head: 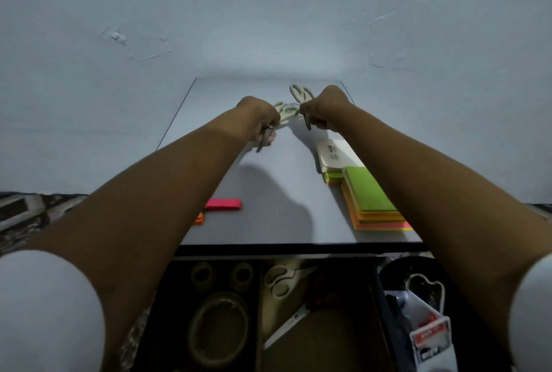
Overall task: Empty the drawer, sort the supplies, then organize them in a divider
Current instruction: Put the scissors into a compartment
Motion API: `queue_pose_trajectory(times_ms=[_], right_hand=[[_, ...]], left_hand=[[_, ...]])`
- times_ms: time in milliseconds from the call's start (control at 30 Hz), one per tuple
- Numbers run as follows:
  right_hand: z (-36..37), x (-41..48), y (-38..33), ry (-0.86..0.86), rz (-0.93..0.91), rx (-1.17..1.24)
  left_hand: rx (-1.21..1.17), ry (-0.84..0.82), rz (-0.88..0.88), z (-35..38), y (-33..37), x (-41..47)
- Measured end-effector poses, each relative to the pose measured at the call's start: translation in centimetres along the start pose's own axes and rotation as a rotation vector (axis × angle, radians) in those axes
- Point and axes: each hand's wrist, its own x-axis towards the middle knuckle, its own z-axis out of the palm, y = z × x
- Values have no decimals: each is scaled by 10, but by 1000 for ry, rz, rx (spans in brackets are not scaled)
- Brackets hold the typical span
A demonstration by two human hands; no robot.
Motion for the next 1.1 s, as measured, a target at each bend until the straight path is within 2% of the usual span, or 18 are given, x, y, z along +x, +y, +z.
queue_pose_trajectory(times_ms=[67,133,300,467,567,733,833,933,1100], right_hand=[[-9,-15,-6,-46,25,200],[-19,-35,-12,-88,29,278],[-43,-96,-16,-188,-9,342],[-56,-164,2,-258,-58,351],[-60,-199,22,-282,-81,262],[-55,-246,69,-349,-117,-22],[-50,-269,96,-445,-139,-99],[-42,-278,120,-462,-191,-217],[-21,-269,149,-431,-307,-598]], left_hand=[[-37,-19,31,-4,1,-17],[-89,-10,85,-9,1,-38],[-134,71,270,-18,-16,-91],[14,90,406,-21,-57,-142],[173,135,441,-24,-86,-166],[163,83,430,-19,-137,-189],[329,118,495,-17,-162,-197],[432,128,486,-16,-180,-202],[582,84,485,-12,-205,-197]])
